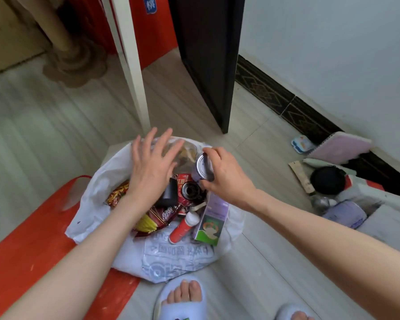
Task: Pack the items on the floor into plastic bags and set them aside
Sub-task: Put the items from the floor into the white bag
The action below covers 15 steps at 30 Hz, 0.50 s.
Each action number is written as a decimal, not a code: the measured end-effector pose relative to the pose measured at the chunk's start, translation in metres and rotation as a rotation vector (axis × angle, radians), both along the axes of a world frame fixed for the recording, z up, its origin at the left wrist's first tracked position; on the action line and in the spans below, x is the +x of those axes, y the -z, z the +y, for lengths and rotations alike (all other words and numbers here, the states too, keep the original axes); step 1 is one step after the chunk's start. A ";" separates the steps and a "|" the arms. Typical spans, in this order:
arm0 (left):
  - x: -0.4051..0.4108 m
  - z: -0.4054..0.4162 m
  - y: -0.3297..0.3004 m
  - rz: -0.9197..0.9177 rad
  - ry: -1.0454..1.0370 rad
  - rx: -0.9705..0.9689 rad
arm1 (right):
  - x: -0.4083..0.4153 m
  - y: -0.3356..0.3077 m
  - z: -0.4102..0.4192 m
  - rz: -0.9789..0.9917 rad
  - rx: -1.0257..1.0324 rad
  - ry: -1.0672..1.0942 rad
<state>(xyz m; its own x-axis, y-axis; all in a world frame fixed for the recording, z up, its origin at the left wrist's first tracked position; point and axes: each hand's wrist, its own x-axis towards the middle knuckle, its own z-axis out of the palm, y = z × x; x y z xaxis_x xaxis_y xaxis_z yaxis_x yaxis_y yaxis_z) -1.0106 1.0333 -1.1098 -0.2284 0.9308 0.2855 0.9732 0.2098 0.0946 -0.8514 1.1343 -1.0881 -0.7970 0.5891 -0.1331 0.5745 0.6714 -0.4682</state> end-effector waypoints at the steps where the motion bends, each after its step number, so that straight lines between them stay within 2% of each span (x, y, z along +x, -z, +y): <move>1: -0.008 0.009 -0.002 0.018 0.002 -0.042 | -0.001 0.002 0.002 0.010 0.003 0.023; 4: -0.021 0.032 -0.007 -0.019 -0.005 -0.086 | -0.002 0.008 0.008 0.057 0.004 0.110; 8: -0.022 0.052 -0.013 -0.201 0.075 0.003 | -0.007 0.015 0.008 0.113 -0.005 0.132; 12: -0.022 0.063 -0.020 -0.470 -0.131 0.164 | -0.016 0.026 -0.001 0.145 0.076 0.055; 15: -0.021 0.069 -0.026 -0.490 -0.169 0.215 | -0.028 0.037 -0.004 0.139 0.138 -0.016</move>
<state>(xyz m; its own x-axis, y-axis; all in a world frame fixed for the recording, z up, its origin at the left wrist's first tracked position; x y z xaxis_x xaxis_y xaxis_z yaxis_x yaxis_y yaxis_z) -1.0313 1.1026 -1.0833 -0.5235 0.8021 0.2874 0.7588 0.2854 0.5855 -0.8793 1.1303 -1.1253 -0.8114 0.5814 0.0602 0.4994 0.7431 -0.4455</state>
